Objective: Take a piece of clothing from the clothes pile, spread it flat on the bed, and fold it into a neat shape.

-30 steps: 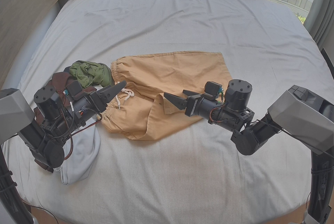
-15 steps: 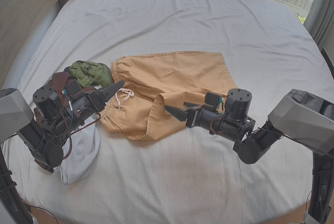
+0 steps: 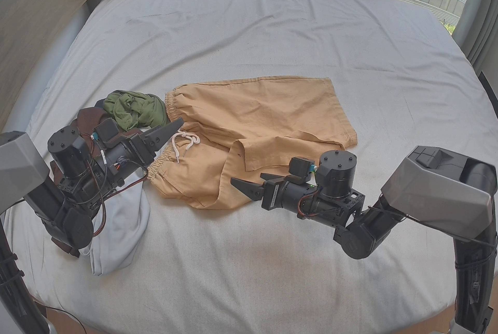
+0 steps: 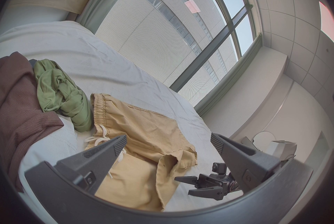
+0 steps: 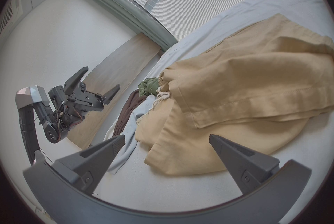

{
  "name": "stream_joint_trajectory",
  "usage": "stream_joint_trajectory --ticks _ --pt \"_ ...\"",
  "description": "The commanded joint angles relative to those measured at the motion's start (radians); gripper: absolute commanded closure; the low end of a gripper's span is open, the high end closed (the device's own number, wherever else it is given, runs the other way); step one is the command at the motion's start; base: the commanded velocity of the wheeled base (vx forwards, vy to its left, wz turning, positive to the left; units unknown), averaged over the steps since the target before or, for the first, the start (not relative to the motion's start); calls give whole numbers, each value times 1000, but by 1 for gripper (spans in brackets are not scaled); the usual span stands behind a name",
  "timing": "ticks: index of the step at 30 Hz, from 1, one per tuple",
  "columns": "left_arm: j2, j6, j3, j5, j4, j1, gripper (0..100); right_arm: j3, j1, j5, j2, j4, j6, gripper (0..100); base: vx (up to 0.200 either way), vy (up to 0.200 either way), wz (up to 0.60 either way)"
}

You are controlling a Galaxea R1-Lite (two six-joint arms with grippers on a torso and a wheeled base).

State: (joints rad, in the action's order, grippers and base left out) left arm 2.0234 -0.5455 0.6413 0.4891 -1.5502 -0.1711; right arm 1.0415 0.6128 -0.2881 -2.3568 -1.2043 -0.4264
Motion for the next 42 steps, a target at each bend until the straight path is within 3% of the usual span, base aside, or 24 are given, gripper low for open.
stream_joint_trajectory --ticks 1,14,17,24,42 --pt "-2 -1 0 0 -1 1 0 26 8 0 -55 2 -2 0 0 0 0" --pt "-5 -1 0 0 -2 2 0 196 25 32 -147 3 -81 0 0 0 0" --pt "-3 -1 0 0 -2 4 0 241 19 72 -157 -9 -112 0 0 0 0" --pt "-3 -1 -2 0 -1 4 0 210 7 116 -147 -80 -123 0 0 0 0" --pt "-3 -1 0 0 -2 2 0 167 -42 124 -133 -173 -130 0 0 0 0"
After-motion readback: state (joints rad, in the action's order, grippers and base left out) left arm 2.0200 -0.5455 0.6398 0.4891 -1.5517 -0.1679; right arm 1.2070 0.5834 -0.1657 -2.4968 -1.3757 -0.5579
